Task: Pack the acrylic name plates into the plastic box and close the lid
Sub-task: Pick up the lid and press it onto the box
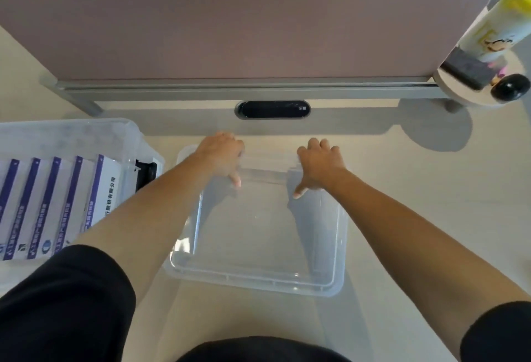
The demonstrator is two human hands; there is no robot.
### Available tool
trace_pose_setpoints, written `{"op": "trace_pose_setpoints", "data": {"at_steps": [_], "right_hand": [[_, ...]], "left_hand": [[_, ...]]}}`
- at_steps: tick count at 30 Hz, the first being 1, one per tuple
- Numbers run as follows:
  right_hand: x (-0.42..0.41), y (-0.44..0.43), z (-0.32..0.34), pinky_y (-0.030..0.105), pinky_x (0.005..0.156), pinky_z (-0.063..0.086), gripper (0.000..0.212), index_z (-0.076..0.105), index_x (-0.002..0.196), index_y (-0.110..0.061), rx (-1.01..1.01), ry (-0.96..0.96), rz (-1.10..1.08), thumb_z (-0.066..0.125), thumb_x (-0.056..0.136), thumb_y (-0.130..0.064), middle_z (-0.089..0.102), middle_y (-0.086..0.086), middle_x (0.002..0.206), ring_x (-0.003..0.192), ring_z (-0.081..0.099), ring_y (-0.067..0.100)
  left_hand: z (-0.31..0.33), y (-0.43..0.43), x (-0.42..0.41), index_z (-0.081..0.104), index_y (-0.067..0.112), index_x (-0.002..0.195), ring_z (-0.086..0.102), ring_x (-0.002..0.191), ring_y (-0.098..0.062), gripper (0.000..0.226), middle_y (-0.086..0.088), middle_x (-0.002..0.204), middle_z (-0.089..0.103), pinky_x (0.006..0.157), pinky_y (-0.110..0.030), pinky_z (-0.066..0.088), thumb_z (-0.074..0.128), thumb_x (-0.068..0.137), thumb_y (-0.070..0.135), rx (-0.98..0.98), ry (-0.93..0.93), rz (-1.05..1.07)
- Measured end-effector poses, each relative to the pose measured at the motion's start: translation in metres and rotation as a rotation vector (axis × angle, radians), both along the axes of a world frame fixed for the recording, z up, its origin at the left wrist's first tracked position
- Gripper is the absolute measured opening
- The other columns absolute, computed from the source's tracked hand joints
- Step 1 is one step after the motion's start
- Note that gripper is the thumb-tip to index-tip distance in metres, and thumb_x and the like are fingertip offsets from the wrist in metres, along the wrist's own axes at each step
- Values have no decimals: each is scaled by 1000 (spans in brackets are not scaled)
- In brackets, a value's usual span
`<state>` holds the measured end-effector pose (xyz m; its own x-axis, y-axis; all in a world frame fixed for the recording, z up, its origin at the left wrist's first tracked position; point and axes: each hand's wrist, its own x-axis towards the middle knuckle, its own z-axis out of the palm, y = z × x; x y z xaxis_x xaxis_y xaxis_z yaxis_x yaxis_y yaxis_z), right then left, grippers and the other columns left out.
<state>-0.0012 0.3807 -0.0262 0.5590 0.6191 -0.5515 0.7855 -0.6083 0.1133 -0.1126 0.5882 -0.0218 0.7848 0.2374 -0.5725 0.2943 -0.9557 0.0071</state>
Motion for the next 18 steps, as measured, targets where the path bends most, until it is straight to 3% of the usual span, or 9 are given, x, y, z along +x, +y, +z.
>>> {"op": "trace_pose_setpoints", "data": {"at_steps": [4,7,10,13,15,18], "right_hand": [[4,-4,80,45,95,42,99,45,131,-14,129,-198,-6,75,59,-74,55,8,125,117,52,31],[-9,-18,135,40,85,45,75,48,119,-14,265,-306,-73,73,71,-66,64,7,111,100,62,32],[-37,-40,165,38,77,43,59,55,111,-14,391,-398,-112,64,80,-64,64,8,107,99,61,34],[-81,-73,167,37,71,42,53,60,104,-17,523,-340,-143,57,84,-66,60,6,103,95,59,34],[-117,-96,156,36,70,42,46,63,101,-18,590,-282,-117,58,86,-61,62,5,101,94,59,33],[-173,-127,128,33,66,41,40,67,102,-14,596,-230,6,64,86,-51,64,7,97,85,63,36]], "left_hand": [[66,4,5,52,25,99,58,95,-28,59,-3,109,63,71,-32,42,85,60,53,-31,-233,59],[118,-6,-8,54,27,94,56,92,-27,49,-2,101,62,74,-35,46,75,68,62,-45,-391,80],[156,-25,-38,56,28,84,56,82,-26,43,3,83,59,68,-34,46,67,73,69,-100,-510,49],[165,-48,-85,58,27,82,53,78,-22,40,6,79,56,60,-31,38,63,79,66,-212,-523,12],[152,-61,-120,60,29,98,56,85,-21,42,7,90,58,69,-32,44,64,78,66,-289,-482,-12],[121,-80,-174,55,33,97,58,84,-17,48,10,91,59,76,-35,50,70,70,69,-377,-428,-40]]}}
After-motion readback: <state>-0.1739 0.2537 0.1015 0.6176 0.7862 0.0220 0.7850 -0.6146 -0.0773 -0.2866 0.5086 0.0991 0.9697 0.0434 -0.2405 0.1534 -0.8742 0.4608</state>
